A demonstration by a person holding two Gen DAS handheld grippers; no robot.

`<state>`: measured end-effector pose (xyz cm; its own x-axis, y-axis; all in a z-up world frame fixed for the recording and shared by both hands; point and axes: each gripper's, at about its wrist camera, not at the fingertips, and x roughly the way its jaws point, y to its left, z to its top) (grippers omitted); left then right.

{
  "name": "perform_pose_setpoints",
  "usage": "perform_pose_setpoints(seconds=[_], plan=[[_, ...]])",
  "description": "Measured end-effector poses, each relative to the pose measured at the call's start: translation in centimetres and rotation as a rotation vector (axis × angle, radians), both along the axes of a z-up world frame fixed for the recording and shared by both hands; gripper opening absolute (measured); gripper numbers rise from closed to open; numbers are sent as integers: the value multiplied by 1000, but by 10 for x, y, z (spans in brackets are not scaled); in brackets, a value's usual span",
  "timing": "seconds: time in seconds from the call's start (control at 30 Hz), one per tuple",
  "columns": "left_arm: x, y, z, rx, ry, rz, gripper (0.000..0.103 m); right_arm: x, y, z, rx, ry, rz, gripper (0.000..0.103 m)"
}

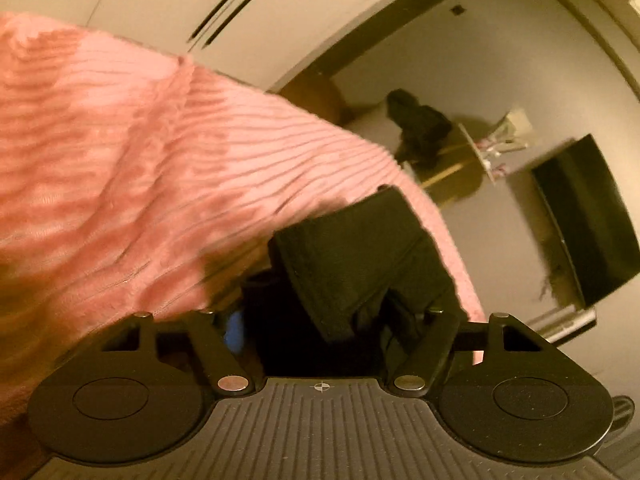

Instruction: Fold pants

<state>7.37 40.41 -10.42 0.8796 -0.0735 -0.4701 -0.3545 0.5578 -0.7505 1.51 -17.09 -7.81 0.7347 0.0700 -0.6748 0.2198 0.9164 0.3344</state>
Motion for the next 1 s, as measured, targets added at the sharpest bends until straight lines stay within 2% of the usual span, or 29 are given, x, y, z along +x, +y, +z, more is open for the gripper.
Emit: perform_pose_setpoints(seconds=[0.03, 0.1, 0.23, 0.33, 0.47, 0.57, 0.67, 0.77, 0.87, 0.93, 1.0], plan=[[0, -2, 3, 4, 1, 1, 63, 0, 1, 0, -4, 1, 1, 85], [0, -6, 17, 41, -1, -11, 46, -1, -1, 1, 7, -5, -5, 85], [-1, -29, 61, 253, -35, -96, 30, -5, -11, 3, 71, -31, -41, 85], [-6, -65, 103, 421, -113, -168, 28, -8, -16, 5, 93, -51, -68, 85], [-20, -133, 157, 607, -269, -283, 27, -12, -23, 6, 123, -70, -91, 85], [-30, -192, 185, 684, -366, -402, 27, -16, -27, 8, 142, -90, -107, 85], [-39, -255, 193, 751, -436, -533, 28, -20, -33, 9, 180, -117, -124, 85], [-44, -313, 184, 797, -458, -652, 28, -25, -41, 10, 223, -145, -135, 85], [-47, -363, 165, 804, -448, -748, 32, -30, -45, 10, 262, -173, -134, 85], [-49, -393, 149, 813, -420, -805, 47, -31, -48, 9, 284, -182, -134, 85], [-48, -411, 133, 783, -388, -872, 87, -32, -52, 7, 307, -183, -135, 85]])
